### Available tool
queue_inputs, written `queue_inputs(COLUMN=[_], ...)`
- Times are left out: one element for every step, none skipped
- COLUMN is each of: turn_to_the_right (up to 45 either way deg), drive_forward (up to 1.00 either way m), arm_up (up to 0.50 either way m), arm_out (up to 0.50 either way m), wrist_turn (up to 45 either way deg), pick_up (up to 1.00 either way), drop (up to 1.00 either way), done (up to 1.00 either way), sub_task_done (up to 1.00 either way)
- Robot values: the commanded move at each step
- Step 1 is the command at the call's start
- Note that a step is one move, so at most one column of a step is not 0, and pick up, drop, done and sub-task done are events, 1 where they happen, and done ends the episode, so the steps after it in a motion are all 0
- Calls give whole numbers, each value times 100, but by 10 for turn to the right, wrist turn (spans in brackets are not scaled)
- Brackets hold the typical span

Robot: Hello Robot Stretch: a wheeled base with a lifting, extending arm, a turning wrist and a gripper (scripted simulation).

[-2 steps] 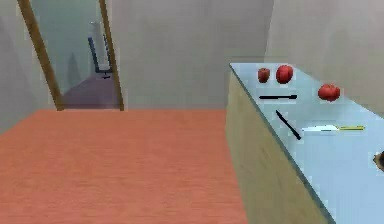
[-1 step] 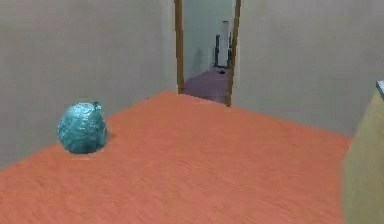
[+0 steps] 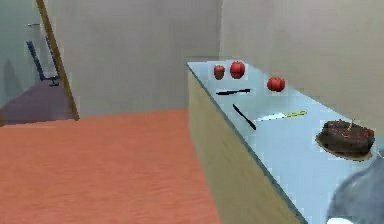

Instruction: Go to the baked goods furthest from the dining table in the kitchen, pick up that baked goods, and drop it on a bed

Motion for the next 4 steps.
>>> queue_inputs(turn_to_the_right=[450, 300, 30, 0], drive_forward=[0, 0, 0, 5], arm_up=[0, 0, 0, 0], arm_out=[0, 0, 0, 0], wrist_turn=[0, 0, 0, 0], pick_up=[0, 0, 0, 0], drop=[0, 0, 0, 0], done=[0, 0, 0, 0], sub_task_done=[0, 0, 0, 0])
